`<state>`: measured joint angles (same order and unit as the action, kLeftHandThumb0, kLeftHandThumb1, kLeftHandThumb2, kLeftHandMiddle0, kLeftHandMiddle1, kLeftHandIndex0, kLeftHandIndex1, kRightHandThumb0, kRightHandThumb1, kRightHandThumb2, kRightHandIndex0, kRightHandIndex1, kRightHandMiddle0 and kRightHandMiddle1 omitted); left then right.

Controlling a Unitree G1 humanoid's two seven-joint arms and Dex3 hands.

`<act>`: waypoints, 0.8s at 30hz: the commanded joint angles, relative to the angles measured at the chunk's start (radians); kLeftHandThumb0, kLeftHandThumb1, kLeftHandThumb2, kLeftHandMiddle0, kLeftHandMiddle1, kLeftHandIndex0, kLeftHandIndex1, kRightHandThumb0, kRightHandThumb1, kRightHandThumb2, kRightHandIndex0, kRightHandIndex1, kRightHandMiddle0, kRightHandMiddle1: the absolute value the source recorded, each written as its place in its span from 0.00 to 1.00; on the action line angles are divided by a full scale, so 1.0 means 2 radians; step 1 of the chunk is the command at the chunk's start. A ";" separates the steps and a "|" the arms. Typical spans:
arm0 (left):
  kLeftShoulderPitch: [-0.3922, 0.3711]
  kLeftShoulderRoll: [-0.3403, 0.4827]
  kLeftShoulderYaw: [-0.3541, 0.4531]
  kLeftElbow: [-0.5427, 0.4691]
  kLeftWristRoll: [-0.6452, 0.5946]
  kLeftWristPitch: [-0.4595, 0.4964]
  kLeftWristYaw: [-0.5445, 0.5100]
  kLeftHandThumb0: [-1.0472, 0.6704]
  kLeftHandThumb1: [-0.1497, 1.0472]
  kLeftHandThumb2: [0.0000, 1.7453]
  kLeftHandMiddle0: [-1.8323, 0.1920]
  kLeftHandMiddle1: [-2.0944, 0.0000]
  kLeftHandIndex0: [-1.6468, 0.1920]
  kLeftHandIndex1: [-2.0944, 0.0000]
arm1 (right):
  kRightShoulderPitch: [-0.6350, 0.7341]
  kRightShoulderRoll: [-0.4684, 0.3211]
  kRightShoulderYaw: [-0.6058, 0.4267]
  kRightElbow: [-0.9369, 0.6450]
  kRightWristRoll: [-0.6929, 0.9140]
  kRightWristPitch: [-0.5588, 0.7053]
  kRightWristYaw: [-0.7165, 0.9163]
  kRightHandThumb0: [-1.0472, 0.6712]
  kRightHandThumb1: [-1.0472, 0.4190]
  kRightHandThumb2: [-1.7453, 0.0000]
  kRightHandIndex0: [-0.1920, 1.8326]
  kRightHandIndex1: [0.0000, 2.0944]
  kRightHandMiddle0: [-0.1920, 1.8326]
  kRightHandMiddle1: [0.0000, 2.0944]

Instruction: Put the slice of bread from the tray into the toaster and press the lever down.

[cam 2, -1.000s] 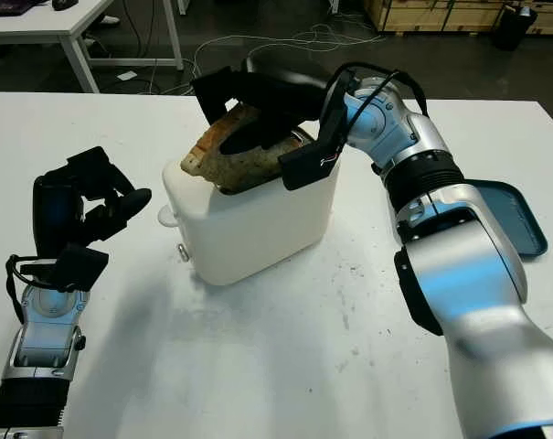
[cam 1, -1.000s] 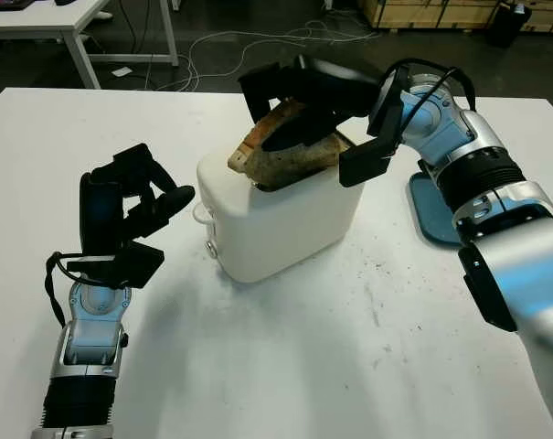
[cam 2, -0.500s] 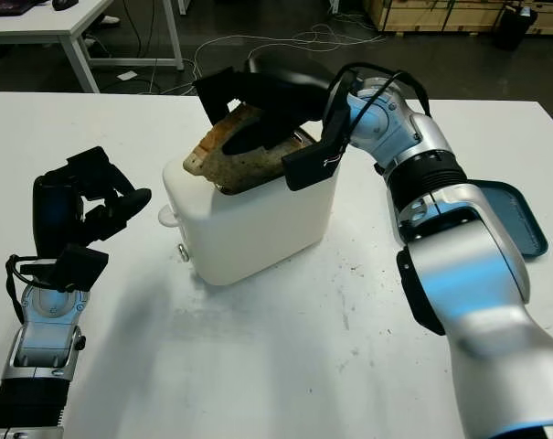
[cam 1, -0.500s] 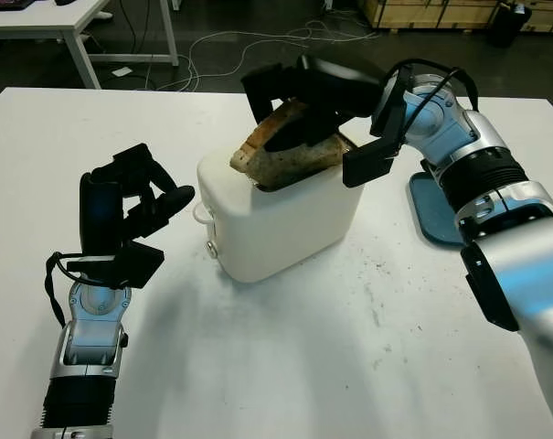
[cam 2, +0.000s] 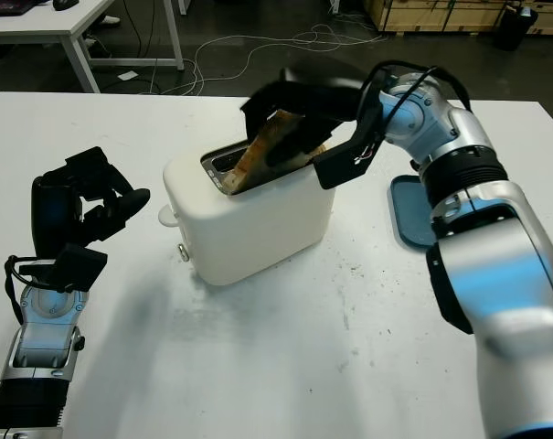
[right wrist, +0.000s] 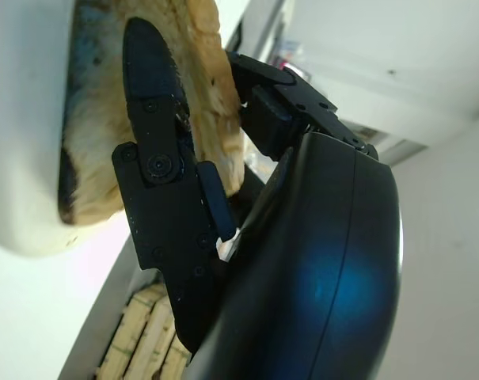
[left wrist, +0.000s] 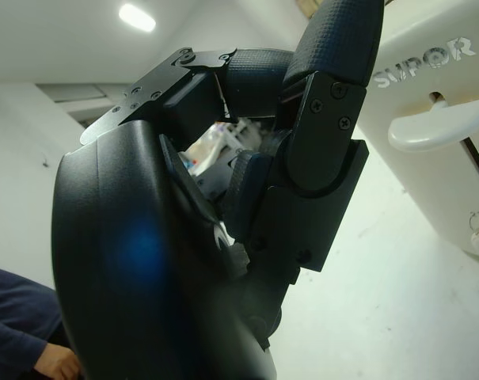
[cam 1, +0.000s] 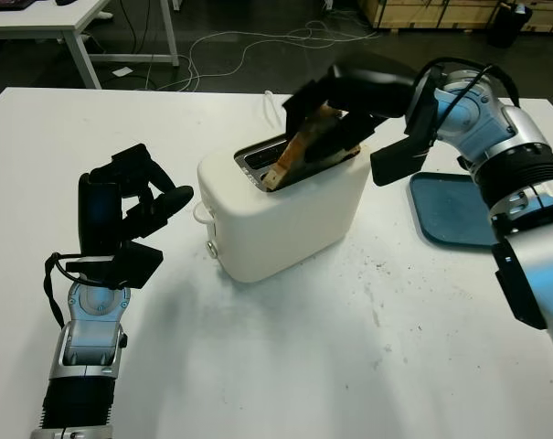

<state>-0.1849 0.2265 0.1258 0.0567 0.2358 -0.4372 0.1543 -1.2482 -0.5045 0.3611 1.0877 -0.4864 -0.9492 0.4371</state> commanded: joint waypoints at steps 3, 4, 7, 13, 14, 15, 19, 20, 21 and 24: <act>0.003 0.001 0.001 0.000 -0.003 -0.004 0.000 0.11 0.89 0.09 0.29 0.17 0.35 0.21 | -0.010 -0.005 -0.003 -0.012 0.006 0.006 0.009 0.14 0.09 0.95 0.34 0.05 0.44 0.00; 0.003 0.001 0.001 0.001 -0.003 -0.004 0.000 0.11 0.89 0.09 0.29 0.17 0.35 0.20 | -0.009 -0.004 -0.005 -0.013 0.007 0.007 0.008 0.15 0.09 0.95 0.33 0.05 0.44 0.00; 0.002 0.000 0.001 0.002 -0.002 -0.007 0.002 0.11 0.89 0.09 0.29 0.17 0.35 0.20 | -0.005 -0.001 -0.013 -0.017 0.013 0.010 -0.004 0.16 0.09 0.95 0.36 0.07 0.46 0.01; 0.003 0.001 0.000 0.000 0.005 -0.004 0.005 0.11 0.89 0.10 0.29 0.17 0.35 0.20 | 0.005 0.015 -0.033 -0.005 0.007 -0.013 -0.090 0.35 0.10 1.00 0.65 0.39 0.70 0.17; 0.003 0.001 0.000 0.000 0.004 -0.003 0.005 0.11 0.89 0.10 0.29 0.17 0.35 0.20 | 0.005 0.015 -0.032 -0.005 0.004 -0.013 -0.099 0.34 0.10 1.00 0.64 0.51 0.67 0.29; 0.003 0.000 0.000 0.000 0.005 -0.003 0.005 0.11 0.89 0.09 0.29 0.17 0.35 0.20 | 0.005 0.015 -0.032 -0.005 0.003 -0.009 -0.102 0.34 0.10 1.00 0.63 0.58 0.63 0.40; 0.003 -0.001 0.000 -0.004 0.003 0.002 0.004 0.11 0.89 0.09 0.28 0.17 0.34 0.20 | 0.004 0.014 -0.033 -0.007 0.006 0.003 -0.101 0.33 0.09 0.99 0.64 0.81 0.52 0.77; 0.003 -0.001 0.000 -0.004 0.004 0.002 0.004 0.11 0.89 0.09 0.28 0.17 0.34 0.20 | 0.005 0.014 -0.034 -0.008 0.007 0.005 -0.103 0.33 0.09 0.98 0.65 0.82 0.52 0.80; 0.004 -0.001 -0.001 -0.005 0.004 0.003 0.003 0.11 0.89 0.09 0.28 0.17 0.35 0.20 | 0.005 0.014 -0.036 -0.010 0.008 0.010 -0.105 0.32 0.09 0.98 0.63 0.82 0.50 0.79; 0.005 0.000 -0.001 -0.004 0.009 0.002 0.005 0.11 0.89 0.10 0.29 0.17 0.35 0.21 | 0.002 0.011 -0.038 -0.018 0.009 0.030 -0.096 0.26 0.09 0.99 0.54 0.67 0.47 0.58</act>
<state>-0.1845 0.2263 0.1257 0.0566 0.2462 -0.4369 0.1579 -1.2467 -0.4781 0.2920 1.0643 -0.4809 -0.9122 0.2434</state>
